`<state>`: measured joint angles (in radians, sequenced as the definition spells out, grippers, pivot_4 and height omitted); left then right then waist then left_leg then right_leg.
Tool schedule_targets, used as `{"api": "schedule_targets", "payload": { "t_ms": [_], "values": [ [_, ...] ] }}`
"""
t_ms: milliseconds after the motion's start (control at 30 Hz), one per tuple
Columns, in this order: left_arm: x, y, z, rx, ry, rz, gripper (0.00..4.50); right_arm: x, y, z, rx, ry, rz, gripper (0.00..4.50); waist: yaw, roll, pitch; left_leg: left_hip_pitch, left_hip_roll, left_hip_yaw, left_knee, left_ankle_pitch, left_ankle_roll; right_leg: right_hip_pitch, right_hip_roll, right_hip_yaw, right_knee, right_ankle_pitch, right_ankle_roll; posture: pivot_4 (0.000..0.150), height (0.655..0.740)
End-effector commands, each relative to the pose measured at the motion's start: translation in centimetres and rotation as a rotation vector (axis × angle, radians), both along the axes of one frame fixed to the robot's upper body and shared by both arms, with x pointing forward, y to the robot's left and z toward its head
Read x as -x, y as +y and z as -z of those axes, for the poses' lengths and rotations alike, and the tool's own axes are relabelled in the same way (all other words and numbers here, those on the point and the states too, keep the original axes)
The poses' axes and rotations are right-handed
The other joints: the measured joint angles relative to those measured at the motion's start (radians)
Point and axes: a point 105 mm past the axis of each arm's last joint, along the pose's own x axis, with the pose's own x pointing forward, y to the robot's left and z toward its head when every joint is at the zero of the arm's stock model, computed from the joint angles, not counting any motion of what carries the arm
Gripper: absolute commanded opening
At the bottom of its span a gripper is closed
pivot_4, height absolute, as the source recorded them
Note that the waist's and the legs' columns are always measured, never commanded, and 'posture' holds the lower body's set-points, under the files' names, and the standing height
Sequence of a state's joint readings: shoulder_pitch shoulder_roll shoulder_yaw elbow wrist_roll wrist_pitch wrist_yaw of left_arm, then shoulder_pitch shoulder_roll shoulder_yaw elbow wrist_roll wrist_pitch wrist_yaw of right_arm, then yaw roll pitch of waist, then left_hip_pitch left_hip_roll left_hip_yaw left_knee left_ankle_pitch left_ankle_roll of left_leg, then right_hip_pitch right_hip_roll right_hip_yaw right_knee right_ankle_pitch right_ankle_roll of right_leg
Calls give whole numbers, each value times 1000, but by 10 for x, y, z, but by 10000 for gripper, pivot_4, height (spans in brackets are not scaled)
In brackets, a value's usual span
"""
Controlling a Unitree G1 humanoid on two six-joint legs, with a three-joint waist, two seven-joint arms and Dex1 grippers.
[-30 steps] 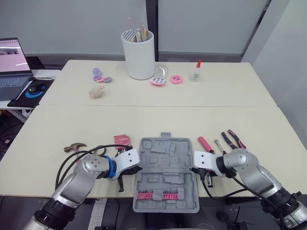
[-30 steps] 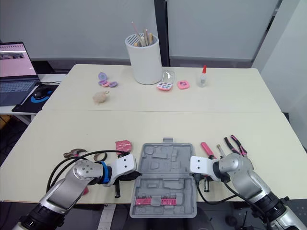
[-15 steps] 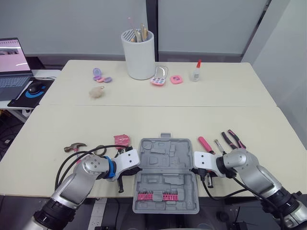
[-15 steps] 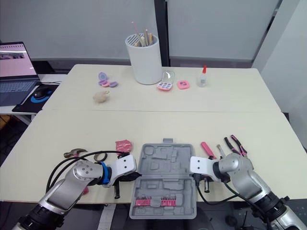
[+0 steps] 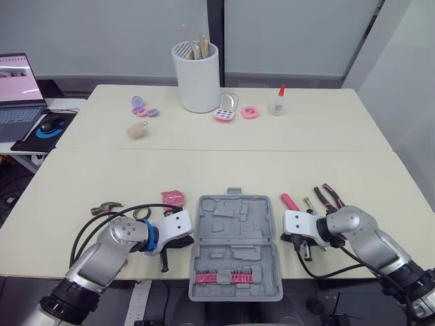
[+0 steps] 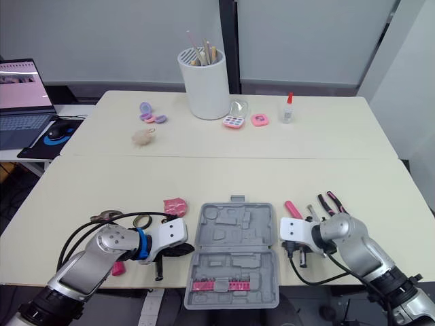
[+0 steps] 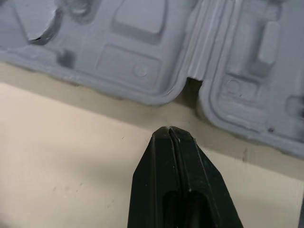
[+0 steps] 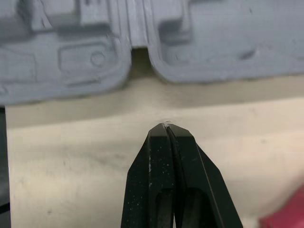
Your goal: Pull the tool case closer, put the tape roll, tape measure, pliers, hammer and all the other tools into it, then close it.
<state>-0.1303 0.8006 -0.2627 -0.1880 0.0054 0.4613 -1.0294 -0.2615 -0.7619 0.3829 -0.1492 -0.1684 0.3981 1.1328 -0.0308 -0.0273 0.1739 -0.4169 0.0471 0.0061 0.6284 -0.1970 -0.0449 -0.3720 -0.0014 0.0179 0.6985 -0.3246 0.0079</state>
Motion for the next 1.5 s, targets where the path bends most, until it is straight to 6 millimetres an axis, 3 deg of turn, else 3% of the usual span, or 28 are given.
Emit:
{"api": "schedule_targets", "payload": {
  "t_ms": [33,167,200,267,433,533,700,833,967,1300,1400,1500],
  "values": [
    [-8,9,-19,35,-68,-23,0,-7,-7,-17,-30,-57,6,85,0,0,0,0,0,0,0,0,0,0,0,0,0,0,0,1500,7400],
    [-15,19,-45,128,-123,-46,0,-13,-10,-48,-133,-108,20,85,0,0,1,0,0,0,0,0,0,0,0,0,0,0,0,1500,7400],
    [-17,24,-55,169,-138,-67,2739,-13,-14,-57,-163,-111,30,0,1,0,1,-1,0,0,0,0,0,0,0,0,0,0,0,1500,7400],
    [-21,42,-80,268,-162,-135,5828,-13,-24,-82,-240,-123,61,4352,1,-1,1,-1,0,0,0,0,0,0,-1,0,0,0,0,1500,7400],
    [-20,89,-122,358,-196,-270,21585,-15,-52,-131,-367,-165,147,14076,-1,-2,3,0,2,0,0,0,0,0,-2,0,0,0,0,1500,7400],
    [-12,140,-141,359,-203,-423,30454,-19,-91,-157,-451,-209,292,20217,-1,-3,3,0,2,0,-1,0,0,0,-3,0,-1,0,0,1500,7400],
    [4,207,-149,362,-219,-639,45000,-12,-147,-158,-435,-238,458,32585,0,-3,3,0,1,2,-2,0,0,-1,-5,-1,-2,0,-1,1500,7400],
    [15,237,-143,324,-217,-735,45000,-8,-183,-149,-405,-257,556,44877,0,-2,4,0,1,4,-2,0,0,-2,-6,0,-1,0,-1,1500,7400],
    [16,248,-136,303,-223,-775,45000,-8,-193,-140,-397,-254,589,44877,0,-2,4,0,1,5,-2,0,0,-2,-7,0,-1,0,-1,1500,7400],
    [17,248,-131,285,-225,-785,45000,-13,-190,-140,-389,-258,579,44877,-1,-2,4,0,1,5,-2,0,0,-2,-7,1,-1,0,-1,1500,7400],
    [17,247,-132,278,-229,-781,45000,-16,-185,-138,-390,-266,565,44877,-1,-2,4,0,1,5,-2,0,0,-2,-7,1,-1,0,-1,1500,7400],
    [16,242,-127,278,-214,-777,45000,-21,-164,-130,-392,-260,495,44877,-2,-2,4,0,1,5,-2,0,0,-2,-7,1,-1,0,-1,1500,7400]
  ]
}}
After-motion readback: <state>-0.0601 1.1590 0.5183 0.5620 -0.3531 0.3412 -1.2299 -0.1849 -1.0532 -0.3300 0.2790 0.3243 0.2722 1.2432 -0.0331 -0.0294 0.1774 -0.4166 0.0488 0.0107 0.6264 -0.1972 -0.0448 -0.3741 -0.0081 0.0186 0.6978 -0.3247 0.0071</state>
